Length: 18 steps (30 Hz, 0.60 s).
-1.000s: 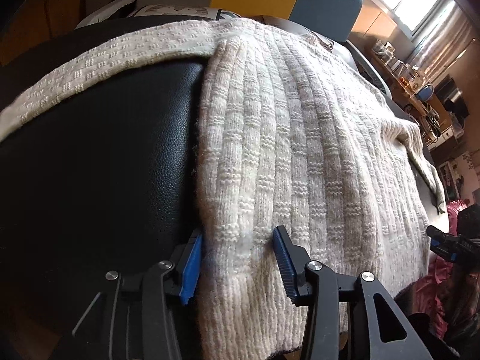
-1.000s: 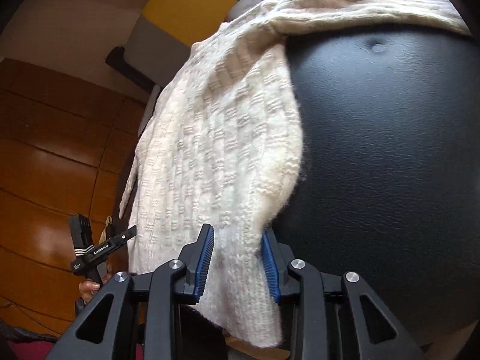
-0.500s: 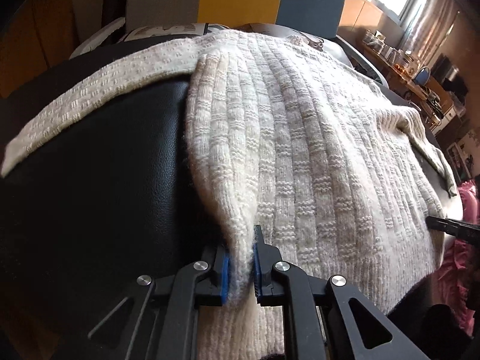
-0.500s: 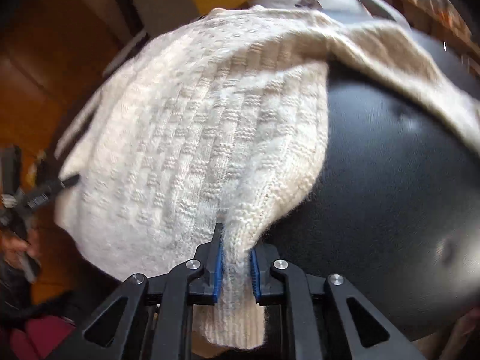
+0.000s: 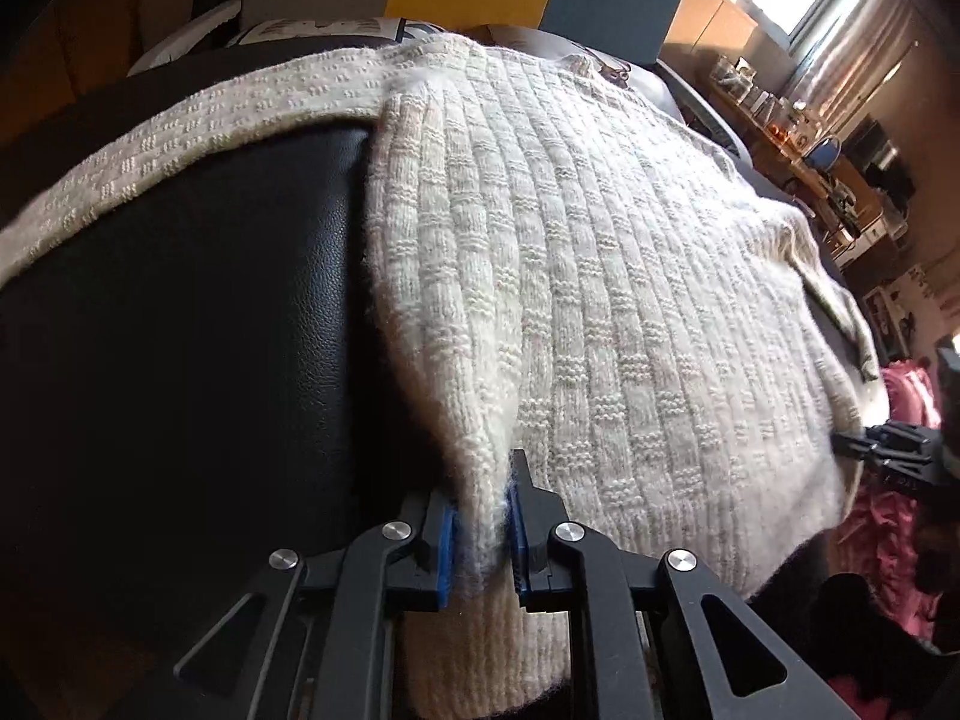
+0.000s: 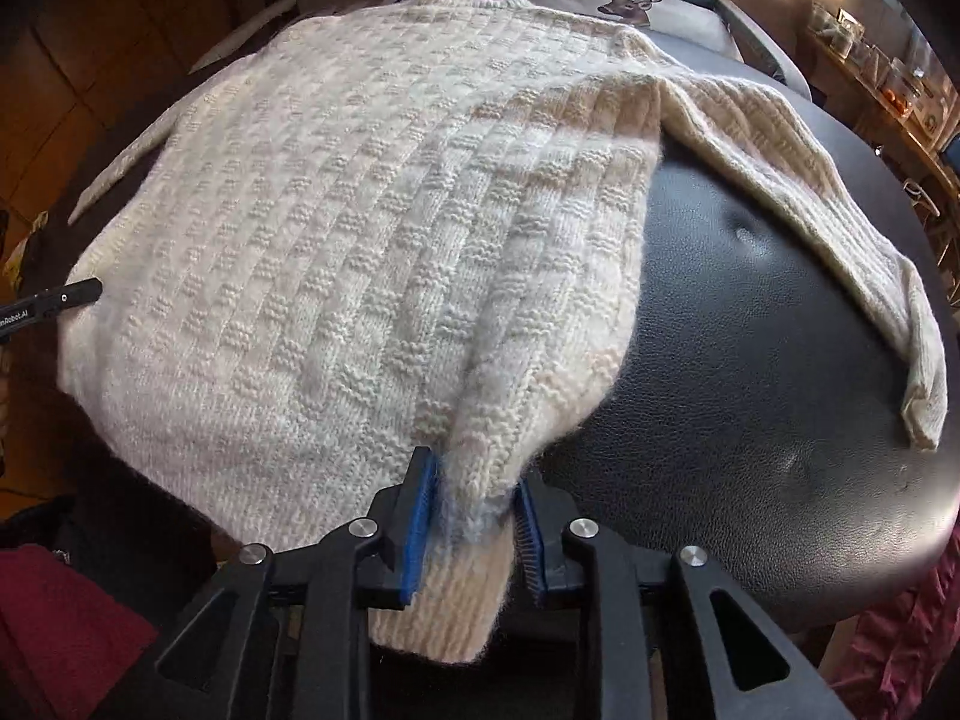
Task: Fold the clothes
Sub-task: 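Grasp the sweater hem with the right gripper and pull it flat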
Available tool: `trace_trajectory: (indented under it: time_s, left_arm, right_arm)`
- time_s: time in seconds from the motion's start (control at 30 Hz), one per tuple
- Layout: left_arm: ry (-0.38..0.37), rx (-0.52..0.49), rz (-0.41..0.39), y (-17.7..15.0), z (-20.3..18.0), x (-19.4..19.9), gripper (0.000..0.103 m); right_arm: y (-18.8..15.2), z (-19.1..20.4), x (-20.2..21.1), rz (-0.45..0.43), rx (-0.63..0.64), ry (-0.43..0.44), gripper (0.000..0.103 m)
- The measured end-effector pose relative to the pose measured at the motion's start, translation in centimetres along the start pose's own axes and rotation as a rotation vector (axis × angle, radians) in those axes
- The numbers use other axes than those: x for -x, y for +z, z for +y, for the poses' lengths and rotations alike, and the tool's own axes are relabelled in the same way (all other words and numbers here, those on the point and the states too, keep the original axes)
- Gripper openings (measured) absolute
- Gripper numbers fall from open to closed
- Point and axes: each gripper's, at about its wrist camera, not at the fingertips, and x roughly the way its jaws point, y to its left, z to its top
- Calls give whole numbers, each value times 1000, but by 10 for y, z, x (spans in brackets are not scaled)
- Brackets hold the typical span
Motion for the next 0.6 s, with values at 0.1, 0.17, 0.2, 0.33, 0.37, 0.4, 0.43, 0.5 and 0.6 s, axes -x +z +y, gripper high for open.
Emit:
trace_trajectory:
  time_s: [0.1,0.17,0.2,0.33,0.37,0.4,0.43,0.5,0.6]
  left_arm:
    - [-51,99,-24,9,19,11,26]
    - [-39,177,-50,17,39,16,30]
    - [-33,217,-64,21,50,18,35]
    - [-9,374,-117,36,91,28,38]
    - [-3,413,-130,40,101,30,38]
    - [3,452,-144,44,111,33,38]
    - [-13,489,-149,47,121,33,38]
    - [-43,532,-157,55,136,34,38]
    - [-27,615,-173,66,162,32,38]
  right_arm:
    - [6,-6,14,-29,31,-36,28]
    - [17,-11,27,-92,20,-59,28]
    - [25,-13,34,-132,5,-61,29]
    - [62,-6,37,-264,-82,134,33]
    - [69,-1,34,-287,-102,199,35]
    - [77,9,30,-299,-121,277,35]
    - [86,17,22,-296,-142,347,36]
    - [106,34,4,-275,-174,447,38]
    - [131,58,-15,-250,-149,444,38]
